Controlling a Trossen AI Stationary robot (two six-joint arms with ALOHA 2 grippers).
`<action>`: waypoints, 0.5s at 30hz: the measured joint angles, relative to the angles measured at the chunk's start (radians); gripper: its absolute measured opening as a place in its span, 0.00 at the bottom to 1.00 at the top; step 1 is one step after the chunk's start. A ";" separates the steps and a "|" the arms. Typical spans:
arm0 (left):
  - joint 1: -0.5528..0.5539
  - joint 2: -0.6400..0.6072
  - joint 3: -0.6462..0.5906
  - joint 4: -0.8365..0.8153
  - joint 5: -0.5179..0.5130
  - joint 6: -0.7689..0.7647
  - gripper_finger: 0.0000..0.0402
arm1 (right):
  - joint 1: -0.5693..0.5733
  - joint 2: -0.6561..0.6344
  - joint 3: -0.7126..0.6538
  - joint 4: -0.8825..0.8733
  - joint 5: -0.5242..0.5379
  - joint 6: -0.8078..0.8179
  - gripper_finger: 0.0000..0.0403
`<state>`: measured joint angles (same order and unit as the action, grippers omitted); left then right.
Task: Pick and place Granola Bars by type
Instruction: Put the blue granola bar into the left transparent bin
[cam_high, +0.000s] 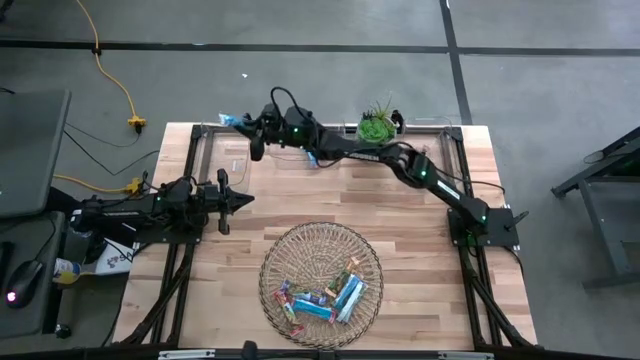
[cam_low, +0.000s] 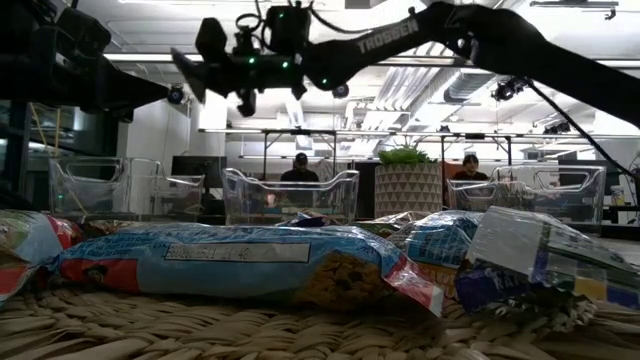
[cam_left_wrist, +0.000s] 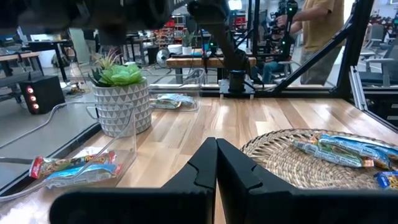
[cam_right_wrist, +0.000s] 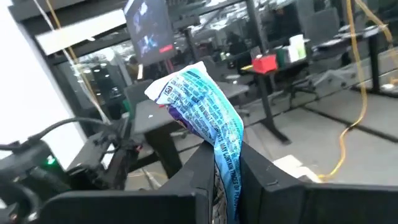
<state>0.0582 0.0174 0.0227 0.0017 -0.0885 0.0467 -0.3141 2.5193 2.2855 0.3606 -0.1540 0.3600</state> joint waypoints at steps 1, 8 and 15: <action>0.000 0.000 0.000 0.000 0.000 0.000 0.01 | 0.001 0.013 0.010 0.003 -0.006 0.008 0.07; 0.000 0.000 0.000 0.000 0.001 0.000 0.01 | 0.006 0.100 0.025 0.007 -0.016 0.087 0.07; 0.000 0.000 0.000 0.000 0.001 0.000 0.01 | 0.007 0.147 0.026 0.064 -0.011 0.148 0.08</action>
<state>0.0584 0.0174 0.0227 0.0017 -0.0879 0.0468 -0.3073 2.6666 2.3116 0.4241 -0.1646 0.5081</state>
